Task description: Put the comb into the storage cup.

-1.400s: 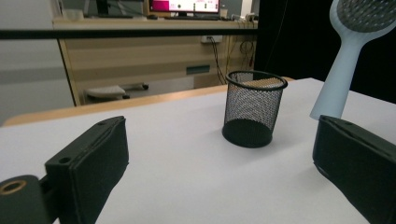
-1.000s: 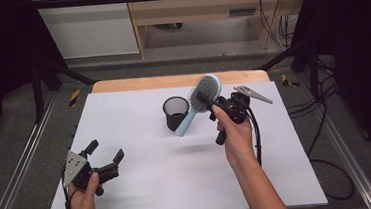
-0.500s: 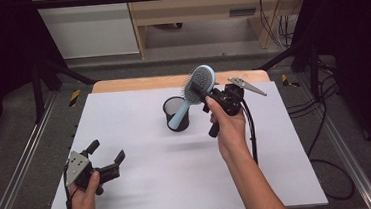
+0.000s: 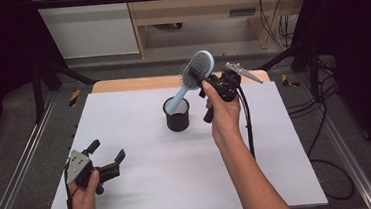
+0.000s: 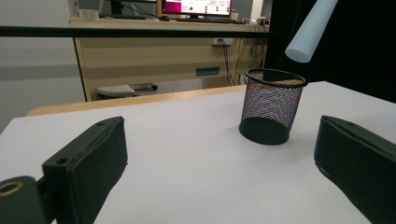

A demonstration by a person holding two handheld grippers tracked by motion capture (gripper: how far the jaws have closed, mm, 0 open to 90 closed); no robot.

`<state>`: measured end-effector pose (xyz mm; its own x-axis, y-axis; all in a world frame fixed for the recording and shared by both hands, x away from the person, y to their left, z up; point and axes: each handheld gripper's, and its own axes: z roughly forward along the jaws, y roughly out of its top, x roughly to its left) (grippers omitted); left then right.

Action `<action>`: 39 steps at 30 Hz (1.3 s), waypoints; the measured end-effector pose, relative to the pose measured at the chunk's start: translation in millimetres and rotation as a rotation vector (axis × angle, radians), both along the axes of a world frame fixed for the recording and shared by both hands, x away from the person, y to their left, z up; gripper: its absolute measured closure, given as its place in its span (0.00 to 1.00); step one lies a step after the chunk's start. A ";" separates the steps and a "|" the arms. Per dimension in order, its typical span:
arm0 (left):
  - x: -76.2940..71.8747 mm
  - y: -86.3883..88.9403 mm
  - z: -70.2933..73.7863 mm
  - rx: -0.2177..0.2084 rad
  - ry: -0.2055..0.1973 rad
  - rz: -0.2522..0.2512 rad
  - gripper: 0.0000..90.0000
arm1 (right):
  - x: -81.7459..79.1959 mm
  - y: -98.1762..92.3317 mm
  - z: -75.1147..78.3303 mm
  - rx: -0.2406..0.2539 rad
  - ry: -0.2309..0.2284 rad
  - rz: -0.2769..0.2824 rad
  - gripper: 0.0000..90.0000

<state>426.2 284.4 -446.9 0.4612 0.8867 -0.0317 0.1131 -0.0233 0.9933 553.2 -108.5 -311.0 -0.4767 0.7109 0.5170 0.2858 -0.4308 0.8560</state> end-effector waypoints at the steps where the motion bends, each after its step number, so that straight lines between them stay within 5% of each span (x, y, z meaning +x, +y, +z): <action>1: 0.2 0.1 -0.1 -0.002 0.001 0.000 0.03 | 1.0 -0.5 1.6 -0.001 -0.002 -0.004 0.58; 19: 0.0 -0.6 -0.2 -0.013 0.005 -0.006 0.03 | 26.7 0.9 4.7 -0.008 -0.010 -0.046 0.58; 39: 0.7 0.2 -0.3 -0.019 0.005 -0.010 0.03 | 32.6 -1.8 4.7 -0.008 -0.013 -0.073 0.58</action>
<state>426.8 284.6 -447.2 0.4702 0.8811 -0.0510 0.1178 -0.0054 0.9930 585.9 -110.3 -306.3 -0.4303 0.7481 0.5051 0.2426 -0.4431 0.8630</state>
